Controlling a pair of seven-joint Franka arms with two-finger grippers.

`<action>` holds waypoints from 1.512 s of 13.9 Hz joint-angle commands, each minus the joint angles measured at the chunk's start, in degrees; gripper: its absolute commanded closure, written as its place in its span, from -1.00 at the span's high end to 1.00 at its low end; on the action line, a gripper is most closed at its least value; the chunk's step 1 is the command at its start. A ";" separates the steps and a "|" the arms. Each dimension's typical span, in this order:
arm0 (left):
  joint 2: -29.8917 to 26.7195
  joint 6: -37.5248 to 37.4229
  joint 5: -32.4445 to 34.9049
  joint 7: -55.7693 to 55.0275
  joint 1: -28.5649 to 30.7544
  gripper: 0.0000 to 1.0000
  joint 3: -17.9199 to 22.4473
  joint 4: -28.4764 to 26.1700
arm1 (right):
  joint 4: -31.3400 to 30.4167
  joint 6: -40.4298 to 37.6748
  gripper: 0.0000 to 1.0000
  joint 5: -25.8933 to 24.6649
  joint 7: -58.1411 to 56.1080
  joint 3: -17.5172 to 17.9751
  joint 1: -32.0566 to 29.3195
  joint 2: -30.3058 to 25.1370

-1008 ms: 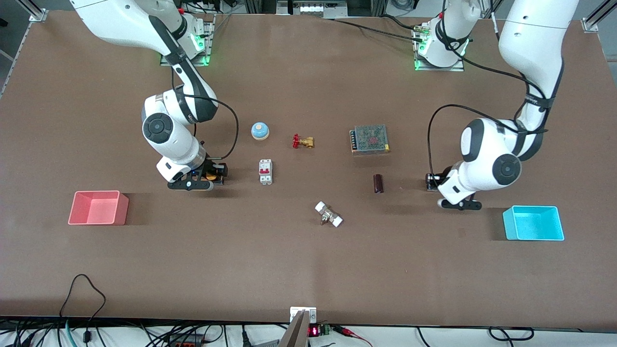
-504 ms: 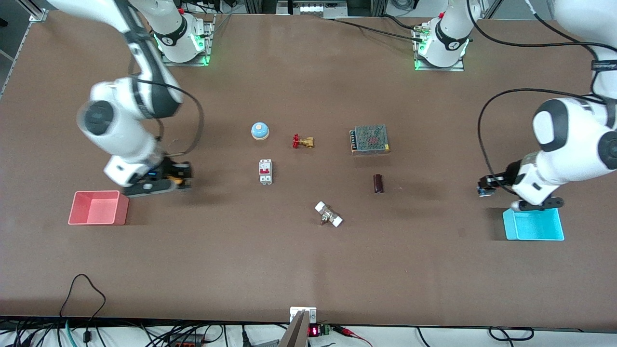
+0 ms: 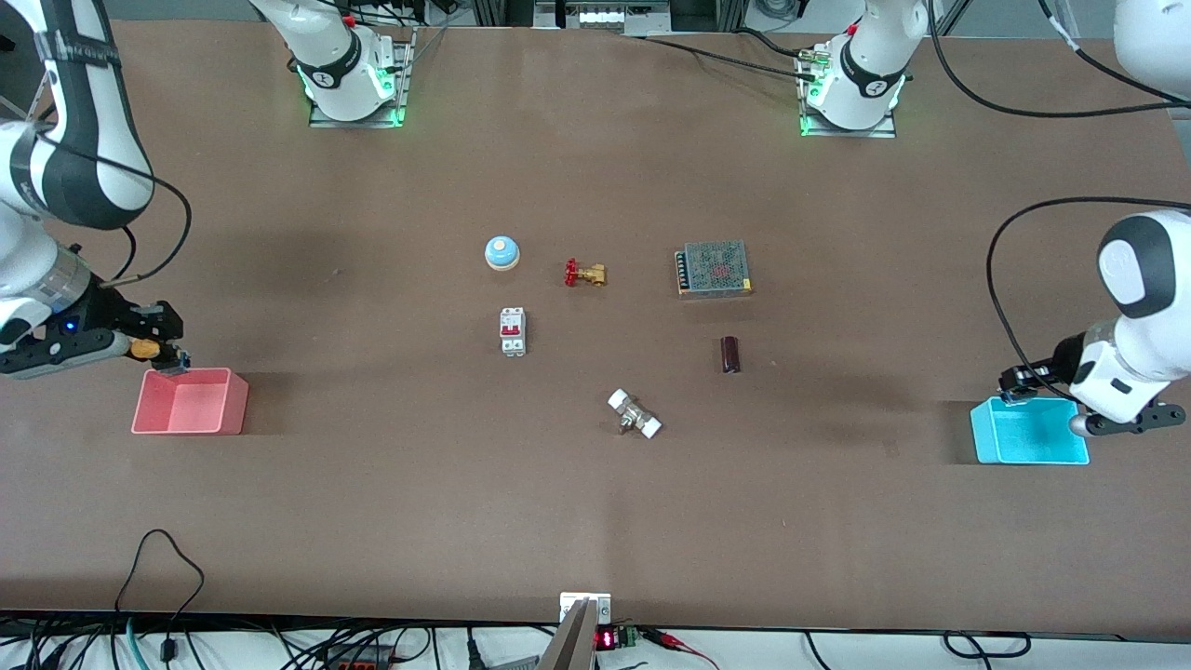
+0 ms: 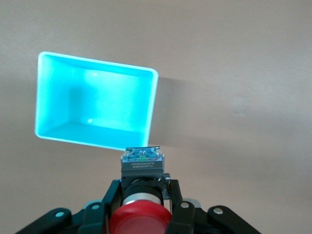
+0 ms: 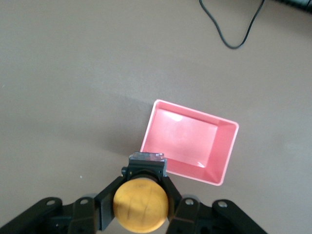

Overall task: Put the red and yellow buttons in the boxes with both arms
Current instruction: 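Carry the yellow button to the pink box while the left gripper carries red, then lower the buttons into the boxes and open both grippers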

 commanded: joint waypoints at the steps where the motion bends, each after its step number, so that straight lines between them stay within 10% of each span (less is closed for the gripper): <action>1: 5.95 -3.55 0.68 2.42 1.32 -0.56 -0.53 8.40 | 2.64 3.88 -0.43 1.35 2.54 -1.33 0.23 5.73; 18: 20.02 1.72 -0.29 18.41 5.71 -0.44 -0.62 18.61 | 7.57 11.80 -0.40 1.61 -0.53 -2.74 -1.79 18.40; 21: 20.64 2.60 -2.05 20.70 5.99 0.18 -0.62 18.70 | 7.48 12.68 -0.25 1.43 -0.70 -2.74 -1.80 19.19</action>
